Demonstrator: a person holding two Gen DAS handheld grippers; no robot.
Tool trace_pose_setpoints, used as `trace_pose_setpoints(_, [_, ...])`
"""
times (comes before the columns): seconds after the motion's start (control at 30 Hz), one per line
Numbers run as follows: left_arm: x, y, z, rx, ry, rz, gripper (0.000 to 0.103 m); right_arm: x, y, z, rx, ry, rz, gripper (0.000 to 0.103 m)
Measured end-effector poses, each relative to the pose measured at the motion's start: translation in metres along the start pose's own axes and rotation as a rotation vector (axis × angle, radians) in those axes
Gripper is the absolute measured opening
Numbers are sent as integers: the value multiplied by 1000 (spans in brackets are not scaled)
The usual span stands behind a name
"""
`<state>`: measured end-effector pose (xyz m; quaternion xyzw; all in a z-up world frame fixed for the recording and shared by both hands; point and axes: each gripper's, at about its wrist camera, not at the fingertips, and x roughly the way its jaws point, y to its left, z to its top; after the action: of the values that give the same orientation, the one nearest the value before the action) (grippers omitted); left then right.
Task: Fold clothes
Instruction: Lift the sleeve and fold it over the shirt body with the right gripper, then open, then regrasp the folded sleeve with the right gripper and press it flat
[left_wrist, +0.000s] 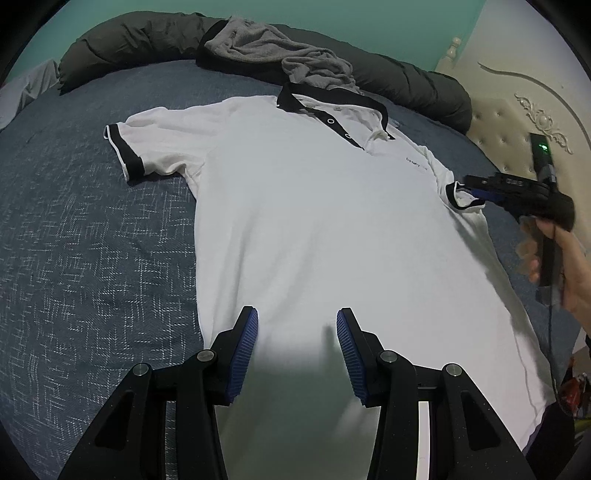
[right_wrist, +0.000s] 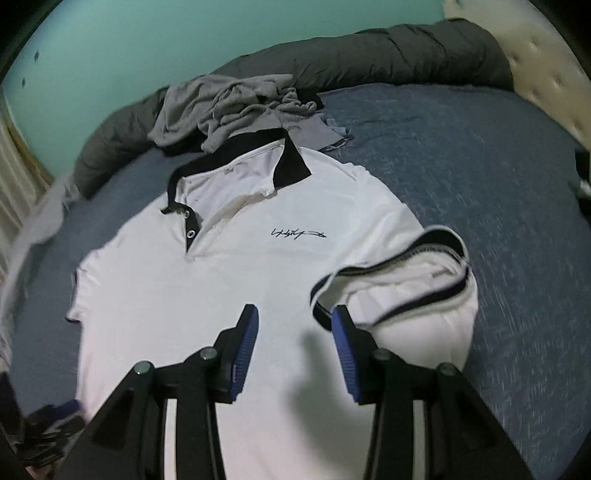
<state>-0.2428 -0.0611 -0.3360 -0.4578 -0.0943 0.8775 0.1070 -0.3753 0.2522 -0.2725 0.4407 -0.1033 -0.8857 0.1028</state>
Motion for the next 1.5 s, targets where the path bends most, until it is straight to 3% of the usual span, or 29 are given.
trace_pose_setpoints(0.07, [-1,1,0,-2,-1,-1,49,-15,-9,0,16,-34,11,42])
trace_pose_setpoints(0.17, [-2,1,1,-5,-5,-1,48,-32,-37,7,57,-90,-51,42])
trace_pose_setpoints(0.3, [-2,0,1,-2,-3,0,49,-32,-85,14,188,-87,-133,43])
trace_pose_setpoints(0.4, [0,-1,0,-1,-1,1,49,-22,-100,19,208,-72,-128,43])
trace_pose_setpoints(0.57, [2,-1,-1,5,1,5,49,-1,-99,27,172,-69,-127,42])
trace_pose_setpoints(0.63, [3,-1,-1,5,3,6,49,6,-98,31,140,-67,-133,35])
trace_pose_setpoints(0.77, [2,-1,-1,4,2,4,49,15,-94,29,91,-38,-145,7])
trace_pose_setpoints(0.8, [2,-1,-1,4,2,3,49,12,-92,26,83,-40,-141,5])
trace_pose_setpoints(1.1, [1,-2,-1,3,0,-1,49,-2,-65,-11,-10,-21,-87,4])
trace_pose_setpoints(1.5, [-15,-10,8,-17,-36,-29,49,-5,-76,-30,37,-53,-79,4])
